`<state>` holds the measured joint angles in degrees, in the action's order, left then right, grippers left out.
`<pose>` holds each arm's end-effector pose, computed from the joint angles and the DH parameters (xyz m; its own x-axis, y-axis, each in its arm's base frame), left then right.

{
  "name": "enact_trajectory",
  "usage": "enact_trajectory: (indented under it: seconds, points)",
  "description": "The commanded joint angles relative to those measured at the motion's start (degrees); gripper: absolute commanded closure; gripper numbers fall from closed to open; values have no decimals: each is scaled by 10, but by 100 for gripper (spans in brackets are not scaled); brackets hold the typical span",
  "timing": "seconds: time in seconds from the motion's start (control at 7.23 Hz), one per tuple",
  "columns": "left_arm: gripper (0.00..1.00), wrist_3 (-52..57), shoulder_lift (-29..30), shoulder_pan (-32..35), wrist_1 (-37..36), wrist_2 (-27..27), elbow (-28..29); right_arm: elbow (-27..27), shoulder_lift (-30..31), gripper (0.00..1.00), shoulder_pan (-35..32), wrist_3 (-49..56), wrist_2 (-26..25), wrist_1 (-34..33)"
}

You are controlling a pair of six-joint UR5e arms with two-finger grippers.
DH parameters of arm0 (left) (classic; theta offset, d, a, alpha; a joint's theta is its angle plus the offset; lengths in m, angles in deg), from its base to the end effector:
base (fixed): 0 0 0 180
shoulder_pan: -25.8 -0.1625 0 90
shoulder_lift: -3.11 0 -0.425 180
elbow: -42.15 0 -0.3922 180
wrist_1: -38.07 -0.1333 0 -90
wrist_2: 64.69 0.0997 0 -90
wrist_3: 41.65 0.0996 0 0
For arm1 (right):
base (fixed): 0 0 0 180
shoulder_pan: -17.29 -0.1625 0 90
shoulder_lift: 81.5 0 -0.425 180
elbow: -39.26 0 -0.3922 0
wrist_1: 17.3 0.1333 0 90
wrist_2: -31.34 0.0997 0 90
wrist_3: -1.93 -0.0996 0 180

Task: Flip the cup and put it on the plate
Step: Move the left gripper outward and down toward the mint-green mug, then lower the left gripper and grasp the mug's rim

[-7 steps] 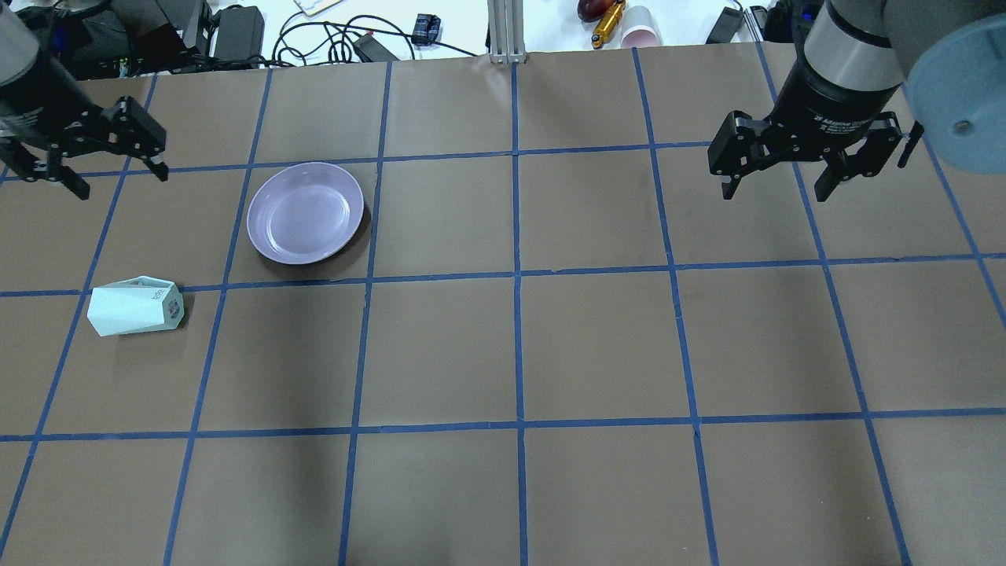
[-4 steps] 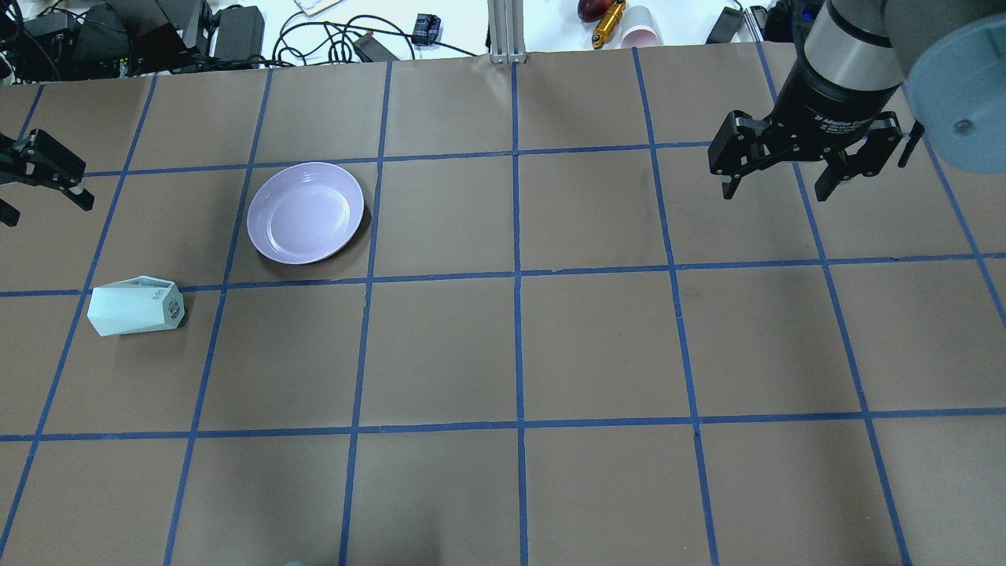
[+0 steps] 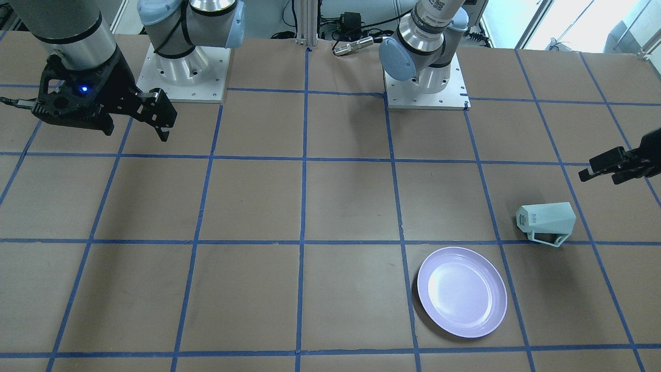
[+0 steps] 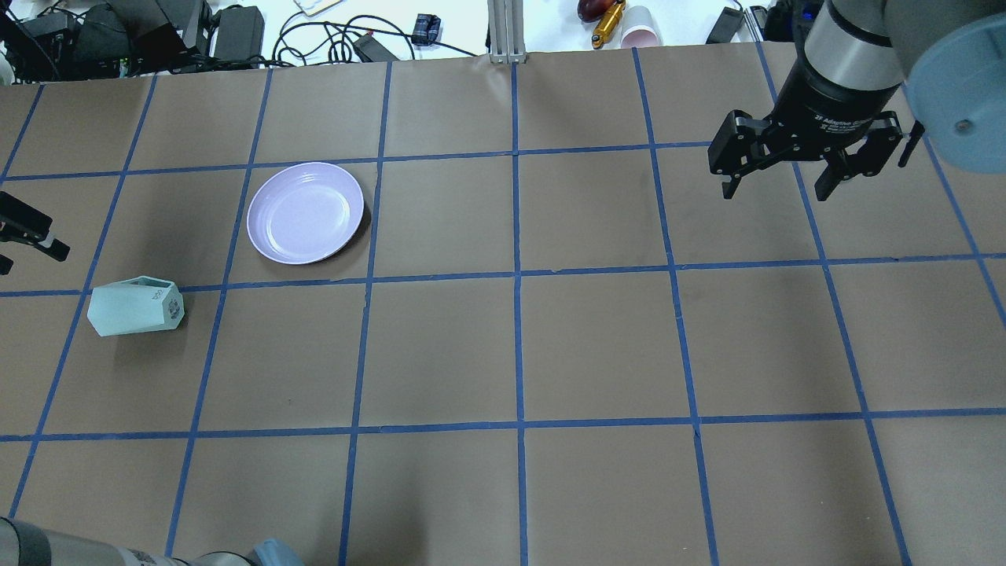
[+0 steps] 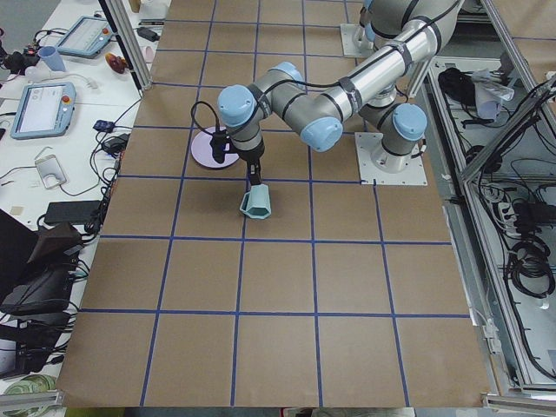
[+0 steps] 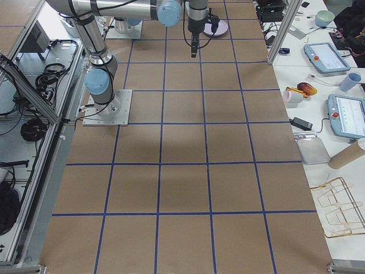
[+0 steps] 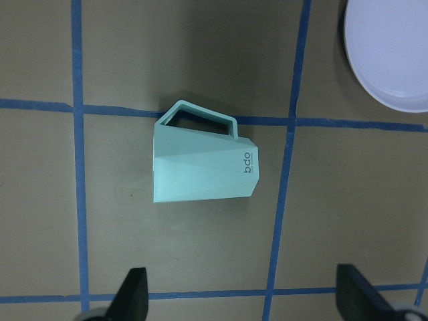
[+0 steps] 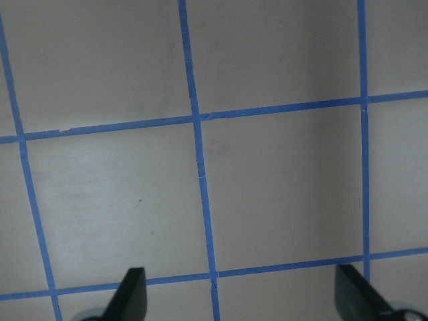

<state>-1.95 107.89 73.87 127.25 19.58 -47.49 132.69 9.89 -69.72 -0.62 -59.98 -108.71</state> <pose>0.2689 -0.5137 0.3560 -0.9723 -0.0631 0.2249 -0.0369 0.9922 0.1189 0.1058 -0.4864 0.4727 -0.9951 0.0963 0.0235 0.0965 0.9953 0.0100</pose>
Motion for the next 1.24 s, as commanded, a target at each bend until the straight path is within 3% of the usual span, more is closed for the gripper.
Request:
enact_trajectory:
  seconds: [0.0,0.97,1.11]
  points:
    - [0,18,37,-18,-4,-41,-3,1,0,0,0,0,0,0]
    - [0,92,123,-30,-49,-48,-2,0,0,0,0,0,1,0]
    - [0,95,129,-30,-48,-85,-4,0,-1,0,0,0,0,0]
